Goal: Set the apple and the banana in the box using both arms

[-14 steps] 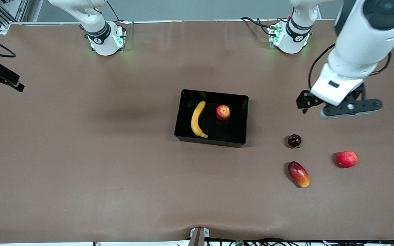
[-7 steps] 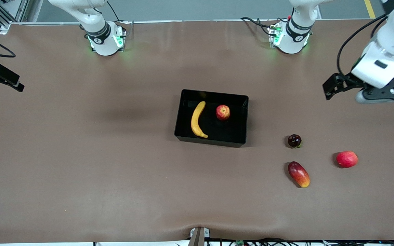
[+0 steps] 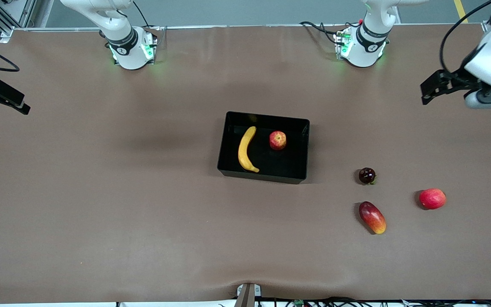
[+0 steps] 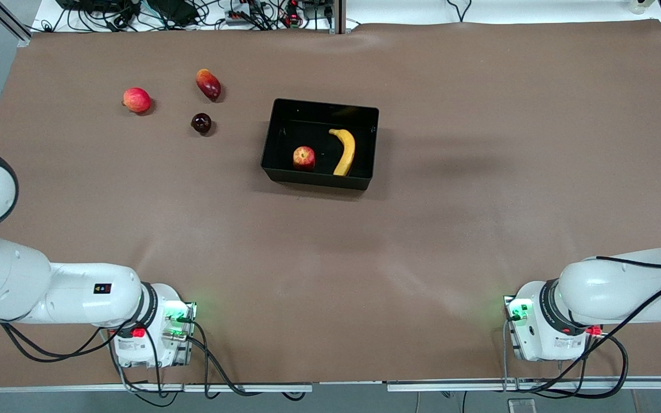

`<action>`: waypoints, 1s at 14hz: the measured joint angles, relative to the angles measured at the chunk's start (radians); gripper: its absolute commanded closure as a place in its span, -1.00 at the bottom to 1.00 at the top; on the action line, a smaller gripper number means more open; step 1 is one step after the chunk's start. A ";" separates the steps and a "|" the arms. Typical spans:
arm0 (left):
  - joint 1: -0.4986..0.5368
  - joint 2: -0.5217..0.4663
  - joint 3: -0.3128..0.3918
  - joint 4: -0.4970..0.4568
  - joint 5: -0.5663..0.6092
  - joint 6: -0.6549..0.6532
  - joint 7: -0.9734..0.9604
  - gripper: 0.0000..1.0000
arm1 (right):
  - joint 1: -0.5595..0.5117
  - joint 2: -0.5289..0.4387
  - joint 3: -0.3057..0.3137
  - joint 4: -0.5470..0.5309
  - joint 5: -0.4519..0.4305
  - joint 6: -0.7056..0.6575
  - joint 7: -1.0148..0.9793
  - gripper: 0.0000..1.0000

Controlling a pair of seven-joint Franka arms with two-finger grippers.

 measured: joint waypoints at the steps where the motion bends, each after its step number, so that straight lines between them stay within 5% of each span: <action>1: -0.001 -0.012 0.021 -0.014 -0.008 -0.001 0.021 -1.00 | 0.000 0.000 0.000 0.000 0.000 0.000 0.000 -1.00; 7: -0.018 -0.120 0.051 -0.119 -0.015 0.002 0.037 -1.00 | 0.000 0.000 -0.001 0.000 -0.008 -0.001 0.000 -1.00; 11: -0.121 -0.178 0.160 -0.169 -0.016 0.026 0.061 -1.00 | 0.000 0.000 -0.002 0.000 -0.011 -0.002 0.000 -1.00; 14: -0.129 -0.181 0.179 -0.174 -0.016 0.038 0.111 -1.00 | 0.000 0.000 -0.002 0.000 -0.011 -0.003 0.000 -1.00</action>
